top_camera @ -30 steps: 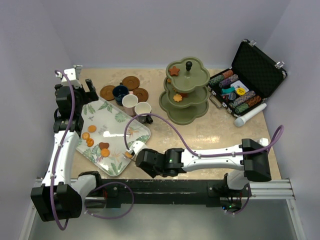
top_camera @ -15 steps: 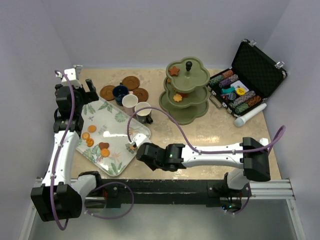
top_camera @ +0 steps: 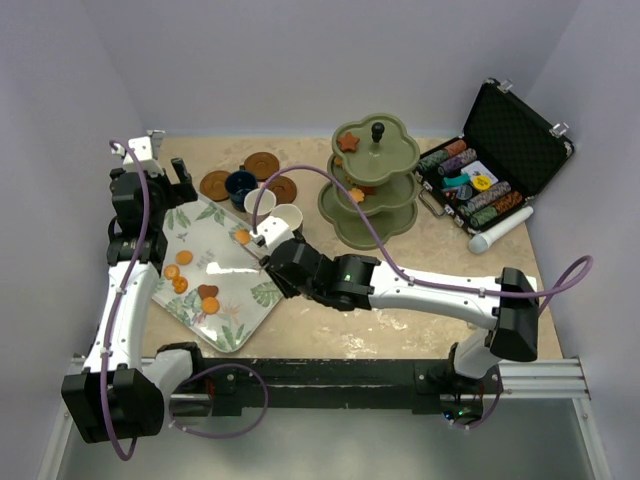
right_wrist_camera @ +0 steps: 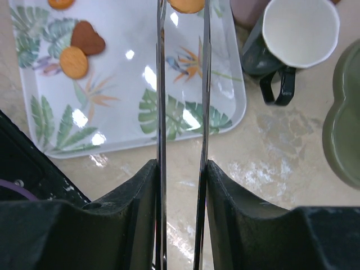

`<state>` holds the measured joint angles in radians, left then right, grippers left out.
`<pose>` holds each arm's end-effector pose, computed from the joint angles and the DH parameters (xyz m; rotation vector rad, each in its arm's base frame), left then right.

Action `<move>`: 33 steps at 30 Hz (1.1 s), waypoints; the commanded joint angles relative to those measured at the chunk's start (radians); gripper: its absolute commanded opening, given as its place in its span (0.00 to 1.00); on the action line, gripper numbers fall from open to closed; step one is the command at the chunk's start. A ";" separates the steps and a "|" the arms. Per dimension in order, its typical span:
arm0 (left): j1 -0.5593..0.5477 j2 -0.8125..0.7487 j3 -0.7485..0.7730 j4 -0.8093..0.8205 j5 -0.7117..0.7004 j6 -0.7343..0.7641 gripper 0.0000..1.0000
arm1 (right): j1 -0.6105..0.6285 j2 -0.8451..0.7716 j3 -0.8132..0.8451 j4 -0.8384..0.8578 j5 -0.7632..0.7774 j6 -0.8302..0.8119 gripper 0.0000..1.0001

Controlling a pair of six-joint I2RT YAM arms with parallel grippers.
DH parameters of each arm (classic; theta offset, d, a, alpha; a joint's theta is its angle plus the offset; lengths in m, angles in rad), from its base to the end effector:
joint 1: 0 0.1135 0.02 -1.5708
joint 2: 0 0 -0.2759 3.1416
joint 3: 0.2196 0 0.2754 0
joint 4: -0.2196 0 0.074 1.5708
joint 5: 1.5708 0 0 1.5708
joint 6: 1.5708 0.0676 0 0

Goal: Serve the afternoon tea
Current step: Pick up the desert from the tray, then place the desert on the desert table.

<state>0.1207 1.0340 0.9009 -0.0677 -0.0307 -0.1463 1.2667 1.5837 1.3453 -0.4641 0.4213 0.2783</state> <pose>0.2896 0.0372 0.3462 -0.2578 1.7526 0.0087 0.1469 0.3757 0.2965 -0.8579 2.0556 0.3778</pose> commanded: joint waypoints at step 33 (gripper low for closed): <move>-0.007 -0.015 0.000 0.051 0.005 -0.013 0.98 | -0.368 -0.346 0.134 -0.148 0.264 0.016 0.25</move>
<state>0.1207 1.0340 0.9009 -0.0677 -0.0307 -0.1463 0.9009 1.2812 1.4982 -0.5823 0.6598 0.2279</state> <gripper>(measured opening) 0.985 0.377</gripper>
